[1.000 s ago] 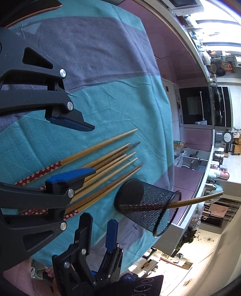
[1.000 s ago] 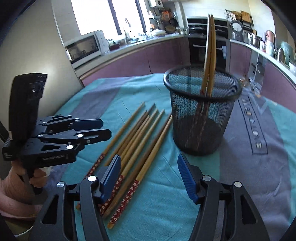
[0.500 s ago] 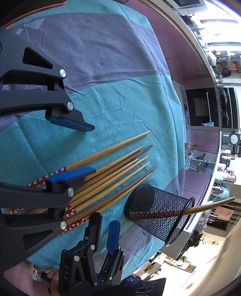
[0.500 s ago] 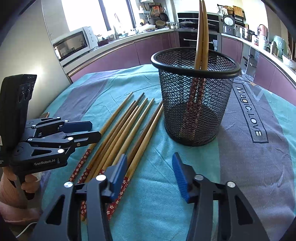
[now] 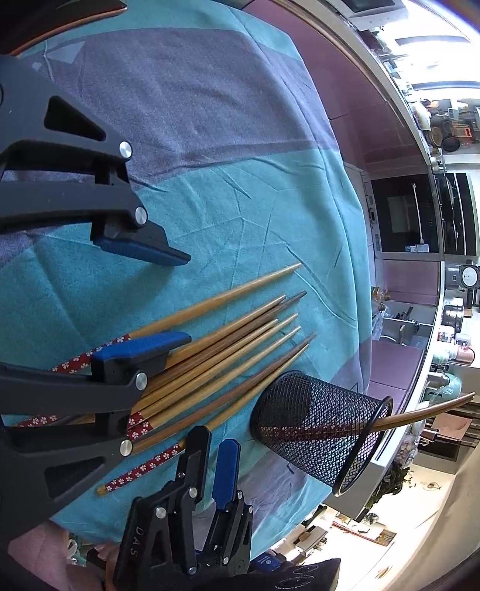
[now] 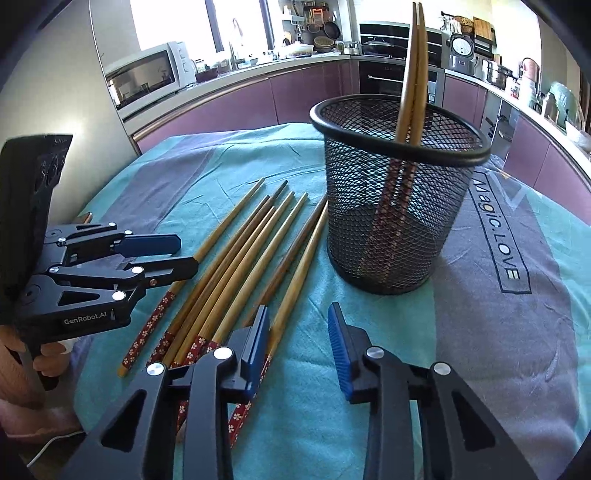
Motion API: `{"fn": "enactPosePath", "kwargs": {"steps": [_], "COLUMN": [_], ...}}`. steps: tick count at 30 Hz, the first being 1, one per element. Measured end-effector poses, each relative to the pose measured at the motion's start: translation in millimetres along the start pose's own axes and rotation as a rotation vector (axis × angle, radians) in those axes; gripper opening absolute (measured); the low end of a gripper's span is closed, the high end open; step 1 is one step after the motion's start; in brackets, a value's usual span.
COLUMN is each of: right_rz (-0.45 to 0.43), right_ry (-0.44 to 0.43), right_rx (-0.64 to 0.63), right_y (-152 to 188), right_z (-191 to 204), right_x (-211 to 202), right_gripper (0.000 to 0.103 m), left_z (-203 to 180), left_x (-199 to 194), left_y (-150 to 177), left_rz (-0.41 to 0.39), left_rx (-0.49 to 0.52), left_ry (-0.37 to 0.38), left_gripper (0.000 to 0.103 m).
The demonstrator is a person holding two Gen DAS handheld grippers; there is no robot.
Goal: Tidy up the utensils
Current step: 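Grasp another chopstick with the left tool while the right tool grasps one too, then raise the left tool's chopstick into the cup while the right tool inserts its chopstick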
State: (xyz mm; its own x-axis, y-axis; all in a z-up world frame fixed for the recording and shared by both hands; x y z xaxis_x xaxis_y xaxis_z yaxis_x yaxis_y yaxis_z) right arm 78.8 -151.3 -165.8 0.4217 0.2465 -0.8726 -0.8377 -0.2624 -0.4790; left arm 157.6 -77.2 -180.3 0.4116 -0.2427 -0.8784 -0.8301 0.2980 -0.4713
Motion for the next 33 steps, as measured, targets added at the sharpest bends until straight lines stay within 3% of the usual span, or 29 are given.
{"fn": "enactPosePath", "kwargs": {"steps": [5, 9, 12, 14, 21, 25, 33], "right_rz": [-0.005, -0.013, -0.016, -0.024, -0.060, -0.083, -0.015], "right_ry": [0.014, -0.006, -0.038, -0.053, -0.110, -0.131, -0.142], "right_rx": [0.003, 0.031, 0.058, 0.076, 0.137, 0.097, 0.007], "right_y": [-9, -14, -15, -14, -10, -8, 2], "right_z": [2, -1, -4, -6, -15, -9, 6], "right_x": [7, 10, 11, 11, 0, -12, -7], "right_gripper": [0.030, 0.022, 0.010, 0.010, 0.006, 0.006, 0.006], "left_z": [0, 1, 3, 4, 9, 4, -10], "left_x": [8, 12, 13, 13, 9, 2, 5], "left_y": [-11, -19, -22, -21, -16, -11, 1], "left_rz": [0.011, 0.016, 0.016, 0.014, -0.006, -0.021, 0.010], "left_rx": [-0.001, -0.015, -0.036, -0.060, -0.132, -0.111, -0.047], "left_ry": [0.000, 0.001, 0.005, 0.020, 0.063, 0.086, 0.088], "left_gripper": [0.036, 0.030, 0.021, 0.013, 0.008, 0.008, 0.008]}}
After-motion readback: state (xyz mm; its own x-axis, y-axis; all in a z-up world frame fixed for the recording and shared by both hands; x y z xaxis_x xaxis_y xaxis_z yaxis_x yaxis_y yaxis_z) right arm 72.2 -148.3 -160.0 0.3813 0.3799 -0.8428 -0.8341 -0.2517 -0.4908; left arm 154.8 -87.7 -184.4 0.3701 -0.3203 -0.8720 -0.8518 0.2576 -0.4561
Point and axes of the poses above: each gripper's, at about its wrist camera, not at the fingertips, and x roughly the way its jaws point, z to its left, y to its underside, the point moved 7 cm from there along x, roughly the way its jaws point, and after that the axes turned 9 degrees about z, right-handed, at the moved point
